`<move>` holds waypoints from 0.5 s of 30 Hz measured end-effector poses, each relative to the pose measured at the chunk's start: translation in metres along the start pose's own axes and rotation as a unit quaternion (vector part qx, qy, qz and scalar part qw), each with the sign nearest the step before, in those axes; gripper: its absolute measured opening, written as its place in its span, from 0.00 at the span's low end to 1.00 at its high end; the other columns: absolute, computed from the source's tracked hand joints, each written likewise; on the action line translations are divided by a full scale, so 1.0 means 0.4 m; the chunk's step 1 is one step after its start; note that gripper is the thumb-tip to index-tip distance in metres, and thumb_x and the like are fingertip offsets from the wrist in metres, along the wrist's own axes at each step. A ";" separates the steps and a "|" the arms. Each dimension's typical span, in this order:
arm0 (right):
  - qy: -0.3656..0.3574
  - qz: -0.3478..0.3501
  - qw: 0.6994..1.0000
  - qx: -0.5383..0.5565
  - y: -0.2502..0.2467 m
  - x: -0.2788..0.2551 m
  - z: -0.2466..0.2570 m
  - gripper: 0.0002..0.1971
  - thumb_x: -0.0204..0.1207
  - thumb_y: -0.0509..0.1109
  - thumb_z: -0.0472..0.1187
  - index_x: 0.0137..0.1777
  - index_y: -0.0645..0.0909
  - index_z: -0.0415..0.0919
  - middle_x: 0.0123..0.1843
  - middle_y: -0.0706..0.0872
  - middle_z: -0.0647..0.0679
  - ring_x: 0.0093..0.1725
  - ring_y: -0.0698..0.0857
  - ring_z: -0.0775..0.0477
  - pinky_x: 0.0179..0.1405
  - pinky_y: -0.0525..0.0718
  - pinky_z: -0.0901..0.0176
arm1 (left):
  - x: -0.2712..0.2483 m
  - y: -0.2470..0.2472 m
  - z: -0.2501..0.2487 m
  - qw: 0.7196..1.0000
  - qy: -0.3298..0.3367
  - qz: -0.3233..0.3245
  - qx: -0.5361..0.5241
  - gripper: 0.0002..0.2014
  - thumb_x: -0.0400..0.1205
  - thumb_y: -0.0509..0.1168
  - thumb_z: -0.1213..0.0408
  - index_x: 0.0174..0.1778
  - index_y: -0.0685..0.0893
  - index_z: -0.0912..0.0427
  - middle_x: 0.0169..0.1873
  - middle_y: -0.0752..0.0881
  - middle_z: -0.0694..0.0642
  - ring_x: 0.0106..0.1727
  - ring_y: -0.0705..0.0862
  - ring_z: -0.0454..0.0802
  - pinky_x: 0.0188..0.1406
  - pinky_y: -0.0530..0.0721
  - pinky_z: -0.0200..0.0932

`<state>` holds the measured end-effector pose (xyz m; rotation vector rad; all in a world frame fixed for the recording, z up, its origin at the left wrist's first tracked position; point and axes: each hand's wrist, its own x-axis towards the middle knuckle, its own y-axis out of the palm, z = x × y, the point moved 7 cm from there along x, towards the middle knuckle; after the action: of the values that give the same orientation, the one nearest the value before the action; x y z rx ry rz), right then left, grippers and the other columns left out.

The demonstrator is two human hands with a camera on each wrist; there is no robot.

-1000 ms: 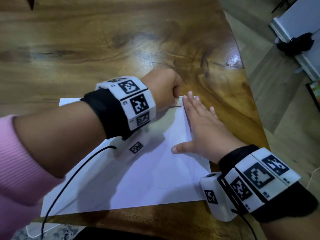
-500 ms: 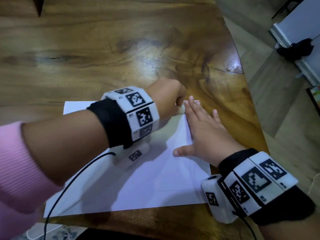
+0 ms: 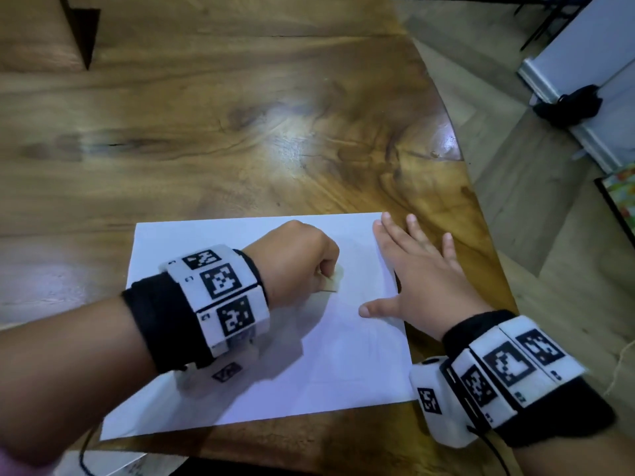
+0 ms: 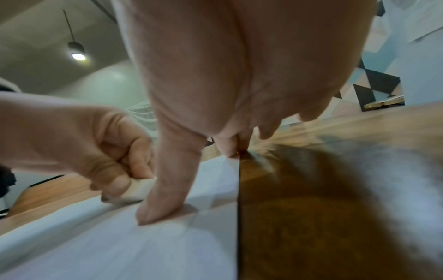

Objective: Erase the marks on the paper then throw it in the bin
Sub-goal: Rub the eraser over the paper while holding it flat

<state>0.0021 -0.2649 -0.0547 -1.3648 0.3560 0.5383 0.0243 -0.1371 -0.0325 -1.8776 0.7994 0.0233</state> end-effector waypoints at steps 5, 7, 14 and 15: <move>0.008 -0.013 1.000 -0.016 0.000 0.000 0.004 0.57 0.65 0.71 0.66 0.81 0.33 0.53 0.82 0.31 0.63 0.80 0.28 0.56 0.76 0.28 0.37 | 0.088 -0.076 0.016 0.996 -0.047 -0.060 -0.054 0.07 0.67 0.72 0.68 0.40 0.88 0.59 0.23 0.77 0.44 0.33 0.79 0.49 0.26 0.69 0.32; 0.011 -0.012 1.000 -0.027 0.000 0.000 0.003 0.58 0.65 0.70 0.67 0.81 0.32 0.53 0.82 0.30 0.63 0.80 0.28 0.55 0.76 0.29 0.36 | 0.120 -0.093 0.016 0.991 -0.048 -0.102 -0.067 0.07 0.68 0.73 0.67 0.41 0.88 0.60 0.27 0.80 0.48 0.35 0.79 0.50 0.25 0.68 0.28; 0.011 -0.022 0.999 -0.036 -0.003 -0.002 0.002 0.58 0.64 0.69 0.69 0.82 0.33 0.52 0.82 0.31 0.62 0.80 0.28 0.54 0.76 0.31 0.32 | 0.101 -0.035 0.004 1.000 -0.002 -0.003 -0.026 0.05 0.68 0.73 0.68 0.39 0.88 0.60 0.25 0.80 0.45 0.34 0.78 0.46 0.24 0.67 0.21; 0.010 -0.024 0.999 -0.036 -0.004 -0.003 0.001 0.58 0.64 0.69 0.69 0.82 0.33 0.52 0.82 0.32 0.63 0.80 0.28 0.54 0.76 0.31 0.32 | 0.104 -0.037 0.004 1.000 -0.003 0.005 -0.022 0.06 0.68 0.73 0.69 0.40 0.88 0.59 0.24 0.80 0.44 0.34 0.79 0.46 0.26 0.68 0.22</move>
<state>0.0022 -0.2647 -0.0526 -1.4462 0.3215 0.5032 0.0649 -0.1537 -0.0362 -1.9143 0.8092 0.0523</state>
